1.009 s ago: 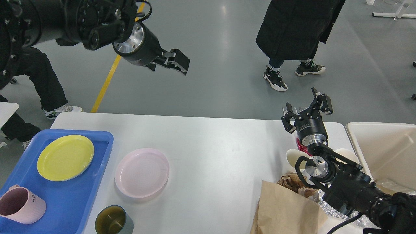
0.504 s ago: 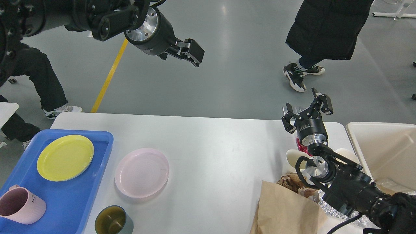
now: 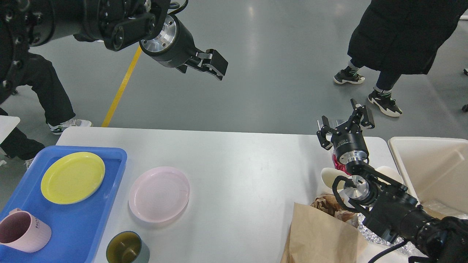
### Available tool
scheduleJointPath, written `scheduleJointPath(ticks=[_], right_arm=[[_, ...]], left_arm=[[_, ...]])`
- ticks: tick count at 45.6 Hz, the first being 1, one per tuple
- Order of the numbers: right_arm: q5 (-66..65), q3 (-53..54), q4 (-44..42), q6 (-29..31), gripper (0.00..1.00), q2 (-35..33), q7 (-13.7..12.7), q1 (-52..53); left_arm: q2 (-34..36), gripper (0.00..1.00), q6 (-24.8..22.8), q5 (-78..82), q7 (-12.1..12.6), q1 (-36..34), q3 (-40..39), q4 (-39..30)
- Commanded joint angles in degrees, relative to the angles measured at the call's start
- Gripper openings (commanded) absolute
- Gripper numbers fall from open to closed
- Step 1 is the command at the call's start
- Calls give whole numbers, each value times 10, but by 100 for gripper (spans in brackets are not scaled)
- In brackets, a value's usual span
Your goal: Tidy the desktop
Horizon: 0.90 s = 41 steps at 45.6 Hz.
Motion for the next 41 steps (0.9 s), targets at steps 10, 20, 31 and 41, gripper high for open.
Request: scheduleJointPath(ticks=[10,20,31,41], right_arm=[[0,0,0,0,100,0,0,1],[0,0,0,0,100,0,0,1],[0,0,0,0,100,0,0,1],[0,0,-1,0,100,0,0,0]], left_arm=[[-4,96,-115,-2,3,23,-40,-24],[-4,96,-173,3,4,25,-46,-48],[-12,96,-198,26,5,48,15,-89],[-9,92,-198,48,6,79,103,-156]])
